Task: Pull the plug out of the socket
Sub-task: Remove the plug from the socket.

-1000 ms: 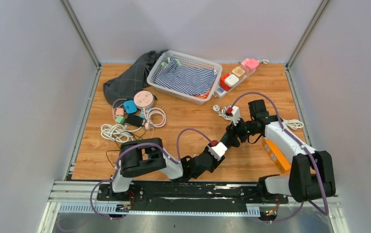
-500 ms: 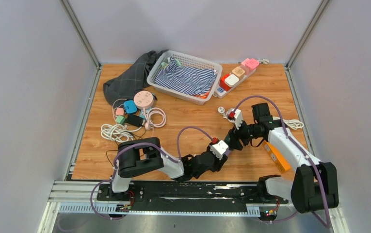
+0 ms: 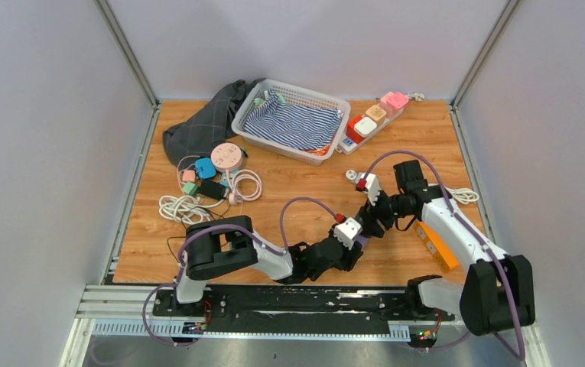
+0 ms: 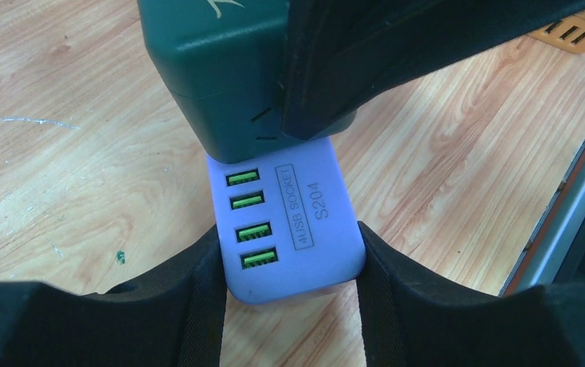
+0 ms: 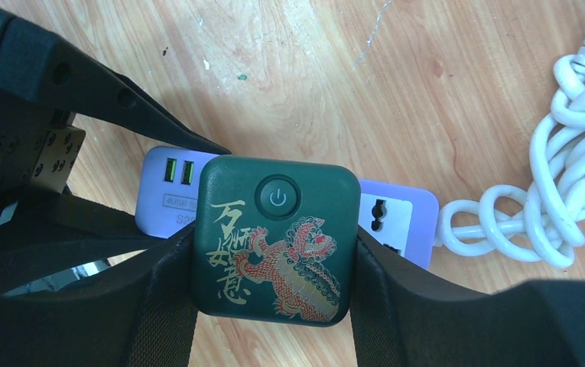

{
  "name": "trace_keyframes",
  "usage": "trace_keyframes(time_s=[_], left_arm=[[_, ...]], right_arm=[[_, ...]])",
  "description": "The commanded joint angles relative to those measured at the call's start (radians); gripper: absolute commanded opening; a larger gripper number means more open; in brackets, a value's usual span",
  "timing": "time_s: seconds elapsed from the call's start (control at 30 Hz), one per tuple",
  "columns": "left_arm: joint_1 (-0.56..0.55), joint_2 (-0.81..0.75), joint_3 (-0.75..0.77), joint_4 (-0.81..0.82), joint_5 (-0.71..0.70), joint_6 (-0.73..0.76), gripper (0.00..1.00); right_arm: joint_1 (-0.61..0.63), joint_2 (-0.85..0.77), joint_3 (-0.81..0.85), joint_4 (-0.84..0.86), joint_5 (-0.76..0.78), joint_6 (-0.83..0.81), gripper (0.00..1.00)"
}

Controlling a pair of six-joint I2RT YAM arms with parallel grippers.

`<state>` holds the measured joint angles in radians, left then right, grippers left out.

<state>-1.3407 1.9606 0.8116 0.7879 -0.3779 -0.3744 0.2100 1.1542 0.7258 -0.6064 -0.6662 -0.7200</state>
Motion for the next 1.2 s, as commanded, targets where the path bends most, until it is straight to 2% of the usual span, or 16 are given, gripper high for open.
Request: trace_keyframes(time_s=[0.0, 0.17, 0.43, 1.0, 1.17], left_arm=[[0.001, -0.016, -0.012, 0.057, 0.028, 0.013, 0.00], [0.002, -0.014, -0.025, 0.057, 0.019, 0.021, 0.00], [0.001, -0.030, -0.051, 0.079, 0.010, 0.026, 0.00], [0.024, -0.053, -0.046, 0.090, 0.147, -0.036, 0.00], [0.039, -0.040, -0.056, 0.123, 0.185, -0.053, 0.00]], right_arm=[[0.023, 0.067, 0.065, -0.148, -0.176, -0.004, 0.00], [-0.002, 0.110, 0.075, -0.134, -0.156, 0.073, 0.00], [-0.012, 0.163, 0.076, -0.119, -0.070, 0.091, 0.00], [0.009, 0.040, -0.041, -0.125, -0.135, -0.278, 0.00], [0.002, 0.018, -0.032, -0.137, -0.189, -0.277, 0.00]])
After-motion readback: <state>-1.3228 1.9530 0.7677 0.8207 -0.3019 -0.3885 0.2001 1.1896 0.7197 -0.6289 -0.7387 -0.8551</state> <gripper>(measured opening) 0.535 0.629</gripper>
